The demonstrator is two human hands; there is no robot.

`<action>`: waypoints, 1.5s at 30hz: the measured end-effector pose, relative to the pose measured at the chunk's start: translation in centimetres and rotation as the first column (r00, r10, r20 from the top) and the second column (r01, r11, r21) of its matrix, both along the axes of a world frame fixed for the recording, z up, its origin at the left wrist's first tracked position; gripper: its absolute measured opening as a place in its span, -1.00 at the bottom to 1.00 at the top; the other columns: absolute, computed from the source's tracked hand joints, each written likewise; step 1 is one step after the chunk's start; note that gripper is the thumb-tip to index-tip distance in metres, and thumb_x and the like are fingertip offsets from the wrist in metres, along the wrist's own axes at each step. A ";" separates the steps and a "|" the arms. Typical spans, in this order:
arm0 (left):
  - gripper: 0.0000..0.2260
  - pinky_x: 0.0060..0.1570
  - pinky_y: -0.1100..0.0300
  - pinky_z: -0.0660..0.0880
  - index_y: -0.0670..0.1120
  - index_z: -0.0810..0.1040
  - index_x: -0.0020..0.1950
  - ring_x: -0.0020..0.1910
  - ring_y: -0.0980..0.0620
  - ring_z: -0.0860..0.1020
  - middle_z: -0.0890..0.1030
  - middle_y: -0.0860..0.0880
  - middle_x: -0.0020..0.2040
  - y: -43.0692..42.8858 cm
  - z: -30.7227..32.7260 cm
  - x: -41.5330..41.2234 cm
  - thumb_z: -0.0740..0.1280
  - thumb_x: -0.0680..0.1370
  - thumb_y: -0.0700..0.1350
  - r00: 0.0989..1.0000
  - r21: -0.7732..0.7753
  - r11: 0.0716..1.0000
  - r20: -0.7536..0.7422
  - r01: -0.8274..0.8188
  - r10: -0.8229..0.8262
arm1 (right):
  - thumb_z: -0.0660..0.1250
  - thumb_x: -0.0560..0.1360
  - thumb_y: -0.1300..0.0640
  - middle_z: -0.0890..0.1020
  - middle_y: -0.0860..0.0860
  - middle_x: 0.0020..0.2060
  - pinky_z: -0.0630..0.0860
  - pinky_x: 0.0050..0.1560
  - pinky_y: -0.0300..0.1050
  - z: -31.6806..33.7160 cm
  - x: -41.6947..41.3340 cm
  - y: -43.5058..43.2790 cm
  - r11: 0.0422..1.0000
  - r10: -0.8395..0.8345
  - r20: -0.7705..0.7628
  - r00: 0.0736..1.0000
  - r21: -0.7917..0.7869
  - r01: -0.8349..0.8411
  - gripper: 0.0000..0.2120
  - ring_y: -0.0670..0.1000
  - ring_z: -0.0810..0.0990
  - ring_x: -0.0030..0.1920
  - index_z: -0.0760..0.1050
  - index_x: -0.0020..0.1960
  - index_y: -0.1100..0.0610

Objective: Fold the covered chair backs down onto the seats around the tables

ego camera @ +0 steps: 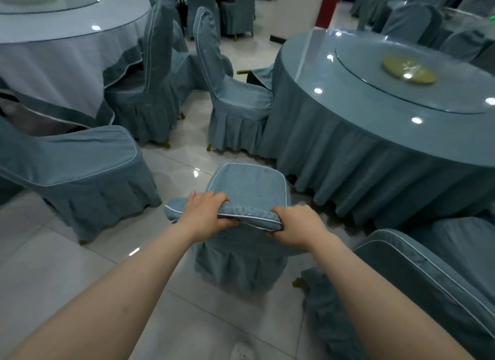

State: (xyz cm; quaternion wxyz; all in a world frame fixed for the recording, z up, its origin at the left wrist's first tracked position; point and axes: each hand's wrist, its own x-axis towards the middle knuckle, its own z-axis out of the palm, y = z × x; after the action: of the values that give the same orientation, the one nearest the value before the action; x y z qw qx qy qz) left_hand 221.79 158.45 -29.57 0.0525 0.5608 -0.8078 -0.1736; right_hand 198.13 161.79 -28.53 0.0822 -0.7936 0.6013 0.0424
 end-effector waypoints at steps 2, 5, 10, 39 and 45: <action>-0.61 0.19 0.03 0.21 0.10 0.44 0.08 0.08 -0.04 0.45 0.49 0.05 -0.01 -2.0 0.0 -0.6 0.33 0.39 0.29 1.000 -0.028 0.999 -0.018 -0.016 0.015 | 0.27 0.37 -0.26 0.66 0.02 -0.11 0.36 -0.21 -0.07 -0.2 -0.4 -2.0 0.999 -0.028 -0.003 1.000 -0.038 0.027 -0.65 0.18 0.60 -0.06 0.49 0.02 -0.06; -0.64 0.13 0.05 0.25 0.10 0.42 0.01 0.01 -0.02 0.44 0.41 0.10 -0.09 -4.9 0.1 -1.2 0.33 0.39 0.29 1.000 -0.034 0.999 -0.012 -0.017 0.017 | 0.25 0.36 -0.28 0.65 -0.01 -0.17 0.37 -0.22 -0.06 -0.3 -0.9 -5.0 0.997 -0.050 -0.011 0.999 -0.055 0.049 -0.64 0.16 0.61 -0.12 0.48 -0.05 -0.04; -0.68 -0.09 0.13 0.31 0.14 0.39 -0.06 -0.08 0.06 0.46 0.46 0.14 -0.11 -7.2 -0.3 -0.4 0.35 0.37 0.30 0.994 0.010 0.994 0.008 0.107 -0.107 | 0.25 0.31 -0.21 0.67 -0.01 -0.13 0.40 -0.18 -0.08 -1.5 -1.2 -6.1 0.997 -0.071 0.005 0.997 -0.029 0.072 -0.64 0.15 0.61 -0.08 0.49 0.03 -0.06; -0.63 -0.10 0.10 0.48 0.18 0.46 0.22 -0.01 -0.10 0.59 0.65 0.04 0.03 -14.0 -0.5 3.6 0.28 0.41 0.09 0.677 -0.055 0.675 0.089 0.736 -0.731 | 0.29 0.33 -0.11 0.66 0.05 -0.15 0.47 -0.10 -0.02 1.0 9.2 -1.8 0.768 -0.639 -0.129 0.758 -0.056 0.638 -0.76 0.21 0.59 -0.06 0.50 -0.09 0.02; -0.65 -0.11 0.12 0.47 0.20 0.45 0.22 0.02 -0.03 0.59 0.62 0.09 0.09 -18.4 -0.3 4.7 0.29 0.44 0.12 0.661 -0.060 0.659 0.127 0.749 -0.740 | 0.26 0.37 -0.27 0.66 0.05 -0.12 0.40 -0.17 -0.04 -0.2 11.7 -4.5 0.726 -0.688 -0.104 0.718 -0.091 0.682 -0.63 0.20 0.60 -0.05 0.49 -0.04 0.01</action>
State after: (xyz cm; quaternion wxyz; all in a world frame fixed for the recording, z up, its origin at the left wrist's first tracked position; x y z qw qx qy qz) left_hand 226.47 140.08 -29.90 -0.0302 0.1847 -0.9761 -0.1105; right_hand 209.81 157.27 -28.74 0.0342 -0.5123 0.8568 0.0470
